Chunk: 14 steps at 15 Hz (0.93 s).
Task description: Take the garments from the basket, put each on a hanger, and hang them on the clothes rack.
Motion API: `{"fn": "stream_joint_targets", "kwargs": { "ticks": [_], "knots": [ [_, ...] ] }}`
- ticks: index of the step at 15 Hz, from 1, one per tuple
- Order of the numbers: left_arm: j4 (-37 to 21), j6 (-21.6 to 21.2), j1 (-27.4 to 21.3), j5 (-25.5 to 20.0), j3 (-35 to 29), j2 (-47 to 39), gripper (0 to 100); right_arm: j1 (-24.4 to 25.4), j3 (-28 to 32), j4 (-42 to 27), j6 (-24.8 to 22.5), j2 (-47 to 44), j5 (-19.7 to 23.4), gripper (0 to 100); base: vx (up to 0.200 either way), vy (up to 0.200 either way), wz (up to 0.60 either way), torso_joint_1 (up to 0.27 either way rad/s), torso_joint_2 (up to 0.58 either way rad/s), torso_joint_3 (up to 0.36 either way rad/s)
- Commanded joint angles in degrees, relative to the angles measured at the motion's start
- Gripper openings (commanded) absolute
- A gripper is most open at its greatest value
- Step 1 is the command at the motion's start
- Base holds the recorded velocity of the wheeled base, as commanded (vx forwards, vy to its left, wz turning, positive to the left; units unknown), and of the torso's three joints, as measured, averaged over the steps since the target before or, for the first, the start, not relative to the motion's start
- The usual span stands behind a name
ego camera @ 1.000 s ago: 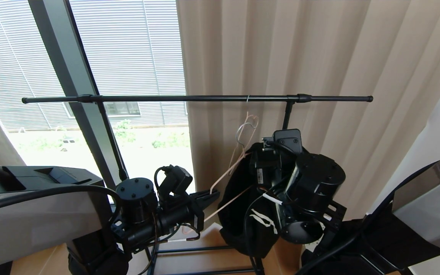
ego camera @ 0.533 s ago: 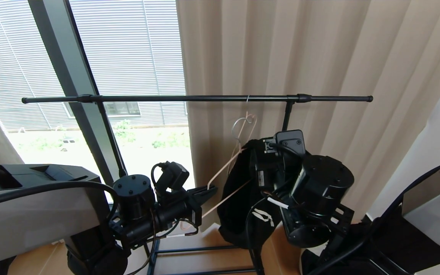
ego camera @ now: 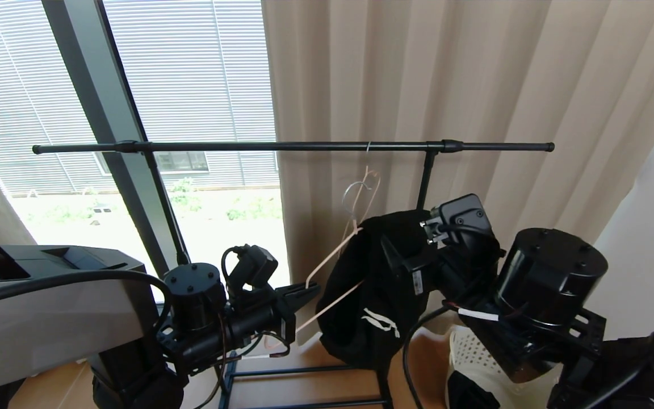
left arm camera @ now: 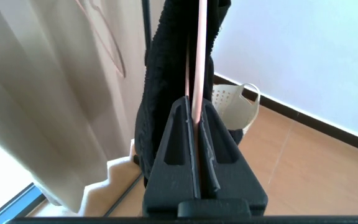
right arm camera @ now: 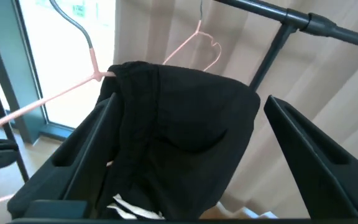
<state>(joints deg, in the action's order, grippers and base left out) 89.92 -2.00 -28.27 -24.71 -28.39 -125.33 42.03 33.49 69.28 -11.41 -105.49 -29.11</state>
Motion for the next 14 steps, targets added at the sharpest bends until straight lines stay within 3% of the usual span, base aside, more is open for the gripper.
{"fn": "stream_joint_targets", "kwargs": {
  "ticks": [1, 3, 5, 7, 8, 9, 11, 12, 13, 14],
  "knots": [
    [0.08, -0.2, -0.03, -1.57, 1.06, 0.26, 0, -5.29, -1.14, -10.92, -0.89, 10.74, 7.67, 100, 0.0, 0.0, 0.0, 0.0, 0.0, 0.0],
    [0.08, -0.37, -0.47, -1.83, 2.2, 0.7, 0, -9.43, 0.97, -25.16, -1.42, 16.89, 16.81, 100, 0.0, 0.0, 0.0, 0.0, 0.0, 0.0],
    [0.08, -1.16, -0.56, -4.82, 3.52, 0.79, 0, -14.87, 5.98, -39.57, -5.11, 19.62, 25.51, 100, 0.0, 0.0, 0.0, 0.0, 0.0, 0.0],
    [0.08, -3.01, -0.56, -7.19, 5.01, 0.79, 0, -21.82, 16.17, -60.49, -10.91, 20.23, 39.31, 100, 0.0, 0.0, 0.0, 0.0, 0.0, 0.0],
    [0.08, -3.19, -0.65, -7.19, 5.19, 0.79, 0, -24.89, 21.0, -68.31, -15.66, 19.44, 43.7, 100, 0.0, 0.0, 0.0, 0.0, 0.0, 0.0],
    [0.08, -3.19, -0.56, -7.19, 5.19, 0.79, 0, -25.25, 21.71, -69.54, -16.45, 19.18, 44.32, 100, 0.0, 0.0, 0.0, 0.0, 0.0, 0.0],
    [0.08, -3.27, -1.35, -7.37, 5.98, 1.23, 0, -31.31, 35.24, -89.93, -32.36, 11.71, 55.74, 100, 0.0, 0.0, 0.0, 0.0, 0.0, 0.0],
    [0.08, -3.27, -1.44, -7.37, 6.33, 1.49, 0, -32.54, 37.35, -92.48, -36.14, 9.77, 59.35, 100, 0.0, 0.0, 0.0, 0.0, 0.0, 0.0],
    [0.08, -3.45, -1.52, -8.25, 6.95, 1.76, 0, -35.18, 41.13, -97.4, -45.63, 5.2, 66.11, 100, 0.0, 0.0, 0.0, 0.0, 0.0, 0.0],
    [0.08, -3.8, -1.52, -8.86, 7.12, 2.02, 0, -35.79, 42.8, -100.57, -50.73, 3.0, 68.4, 100, 0.0, 0.0, 0.0, 0.0, 0.0, 0.0]
  ]
}}
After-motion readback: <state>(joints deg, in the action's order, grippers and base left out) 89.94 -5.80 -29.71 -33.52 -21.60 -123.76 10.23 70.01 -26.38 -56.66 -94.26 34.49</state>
